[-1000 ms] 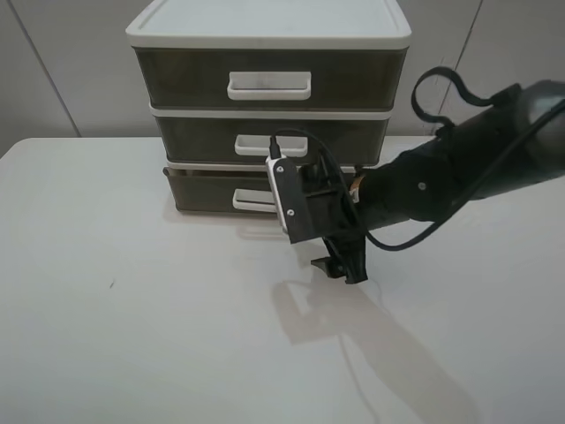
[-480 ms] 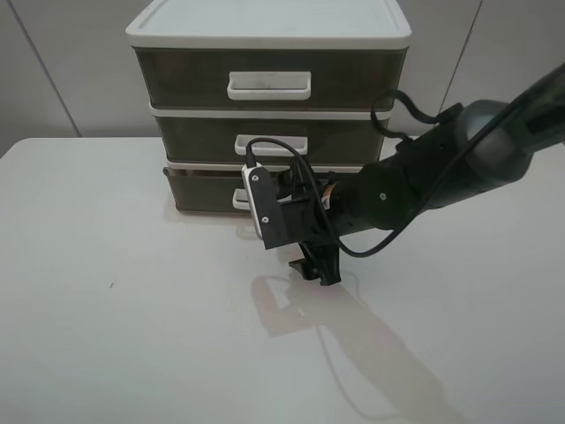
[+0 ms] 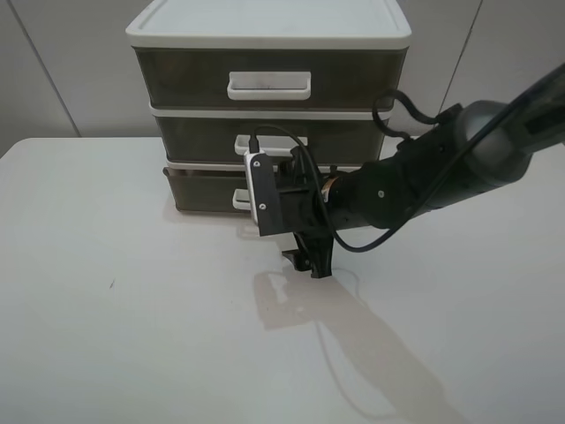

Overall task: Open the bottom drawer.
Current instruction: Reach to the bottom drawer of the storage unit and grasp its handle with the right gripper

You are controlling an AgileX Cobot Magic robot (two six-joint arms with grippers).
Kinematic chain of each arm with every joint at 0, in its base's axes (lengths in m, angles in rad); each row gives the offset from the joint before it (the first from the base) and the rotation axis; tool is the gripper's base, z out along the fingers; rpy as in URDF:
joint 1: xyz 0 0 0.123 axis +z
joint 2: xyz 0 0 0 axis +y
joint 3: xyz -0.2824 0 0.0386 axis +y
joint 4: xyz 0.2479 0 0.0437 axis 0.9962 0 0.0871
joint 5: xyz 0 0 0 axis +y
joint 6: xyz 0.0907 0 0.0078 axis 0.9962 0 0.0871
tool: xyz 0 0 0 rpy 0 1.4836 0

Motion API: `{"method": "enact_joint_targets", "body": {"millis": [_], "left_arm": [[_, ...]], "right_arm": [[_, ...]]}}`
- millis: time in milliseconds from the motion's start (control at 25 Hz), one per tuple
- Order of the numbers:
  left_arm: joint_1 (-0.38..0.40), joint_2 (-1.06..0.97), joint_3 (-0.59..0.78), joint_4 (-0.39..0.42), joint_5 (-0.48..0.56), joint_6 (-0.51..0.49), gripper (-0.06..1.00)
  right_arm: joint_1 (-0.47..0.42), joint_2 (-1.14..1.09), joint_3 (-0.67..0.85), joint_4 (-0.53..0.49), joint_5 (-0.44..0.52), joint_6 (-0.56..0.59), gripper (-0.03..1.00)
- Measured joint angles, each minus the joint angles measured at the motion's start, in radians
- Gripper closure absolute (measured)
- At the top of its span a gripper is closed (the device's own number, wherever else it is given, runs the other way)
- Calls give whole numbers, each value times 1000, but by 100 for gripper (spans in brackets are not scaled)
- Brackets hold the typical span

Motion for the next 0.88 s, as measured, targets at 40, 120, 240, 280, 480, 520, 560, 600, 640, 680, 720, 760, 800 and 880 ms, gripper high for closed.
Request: {"method": "enact_joint_targets", "body": {"millis": [40, 120, 240, 280, 480, 520, 560, 600, 640, 680, 720, 760, 800, 880], "left_arm": [[0, 0, 0, 0, 0, 0, 23], [0, 0, 0, 0, 0, 0, 23], [0, 0, 0, 0, 0, 0, 23], [0, 0, 0, 0, 0, 0, 23], [0, 0, 0, 0, 0, 0, 23], [0, 0, 0, 0, 0, 0, 23], [0, 0, 0, 0, 0, 0, 23], [0, 0, 0, 0, 0, 0, 23], [0, 0, 0, 0, 0, 0, 23], [0, 0, 0, 0, 0, 0, 23], [0, 0, 0, 0, 0, 0, 23], [0, 0, 0, 0, 0, 0, 23], [0, 0, 0, 0, 0, 0, 23], [0, 0, 0, 0, 0, 0, 23]], "right_arm": [[0, 0, 0, 1, -3, 0, 16], [0, 0, 0, 2, -5, 0, 16], [0, 0, 1, 4, -12, 0, 16], [0, 0, 9, -1, -25, 0, 16], [8, 1, 61, -10, -87, 0, 16], [8, 1, 62, -10, -91, 0, 16], [9, 1, 62, -10, -96, 0, 16], [9, 1, 62, -10, -102, 0, 16], [11, 1, 62, -10, -108, 0, 16], [10, 1, 62, -10, -114, 0, 16], [10, 1, 62, -10, -120, 0, 16], [10, 4, 62, -10, -123, 0, 16], [10, 9, 62, -10, -127, 0, 16], [12, 25, 62, -10, -129, 0, 16]]}}
